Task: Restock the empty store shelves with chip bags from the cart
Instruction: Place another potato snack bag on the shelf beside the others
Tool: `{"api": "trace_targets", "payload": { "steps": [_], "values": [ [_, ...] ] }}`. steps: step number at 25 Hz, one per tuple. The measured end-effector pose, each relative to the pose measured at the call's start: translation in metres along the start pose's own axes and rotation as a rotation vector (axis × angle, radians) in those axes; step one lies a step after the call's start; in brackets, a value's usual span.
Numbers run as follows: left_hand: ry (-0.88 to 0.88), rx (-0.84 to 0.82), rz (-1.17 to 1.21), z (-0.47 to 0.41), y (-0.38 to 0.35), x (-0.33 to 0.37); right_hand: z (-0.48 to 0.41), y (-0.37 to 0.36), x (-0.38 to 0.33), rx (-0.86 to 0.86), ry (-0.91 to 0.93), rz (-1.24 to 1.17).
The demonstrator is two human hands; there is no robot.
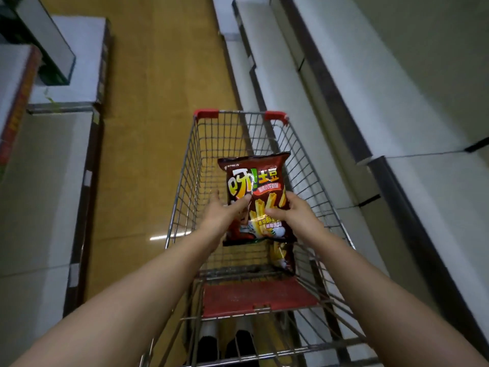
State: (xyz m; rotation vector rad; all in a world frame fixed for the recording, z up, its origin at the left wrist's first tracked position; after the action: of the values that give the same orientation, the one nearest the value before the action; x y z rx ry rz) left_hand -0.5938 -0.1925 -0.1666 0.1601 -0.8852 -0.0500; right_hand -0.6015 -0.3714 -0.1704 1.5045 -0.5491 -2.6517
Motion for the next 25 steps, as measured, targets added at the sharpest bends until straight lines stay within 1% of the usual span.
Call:
{"api": "trace_targets", "payload": {
  "steps": [3,5,10,13,16,18,21,25],
  "values": [
    [-0.030,-0.170,0.106,0.024,-0.010,0.037,0.041,0.027,-0.051,0.031,0.092,-0.033],
    [-0.110,-0.244,0.134,0.048,-0.016,0.066,0.066,0.048,-0.078,0.092,0.152,-0.018],
    [-0.317,-0.215,0.240,0.105,-0.017,0.133,0.133,0.091,-0.141,0.194,0.301,-0.054],
    [-0.445,-0.225,0.272,0.151,-0.018,0.171,0.183,0.119,-0.183,0.296,0.447,-0.063],
    [-0.590,-0.252,0.275,0.210,-0.025,0.203,0.236,0.157,-0.208,0.429,0.548,0.004],
    [-0.652,-0.289,0.292,0.255,-0.036,0.218,0.276,0.186,-0.217,0.501,0.609,0.027],
    [-0.744,-0.407,0.310,0.337,-0.066,0.236,0.352,0.242,-0.222,0.684,0.687,0.066],
    [-0.841,-0.606,0.283,0.452,-0.123,0.244,0.466,0.320,-0.210,0.991,0.703,0.174]
  ]
}}
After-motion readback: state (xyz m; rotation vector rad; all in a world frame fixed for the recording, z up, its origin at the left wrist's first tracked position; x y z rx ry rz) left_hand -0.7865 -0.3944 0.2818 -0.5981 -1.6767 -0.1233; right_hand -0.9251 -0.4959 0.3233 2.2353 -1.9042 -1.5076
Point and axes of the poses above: each hand's wrist, its own z-axis away from the middle knuckle, its own y-axis out of the back of the hand, x = y × z, the point moved 9 cm from there along -z, towards the middle knuckle, and after that the axes turned 11 degrees about x, right-handed, at the moved point
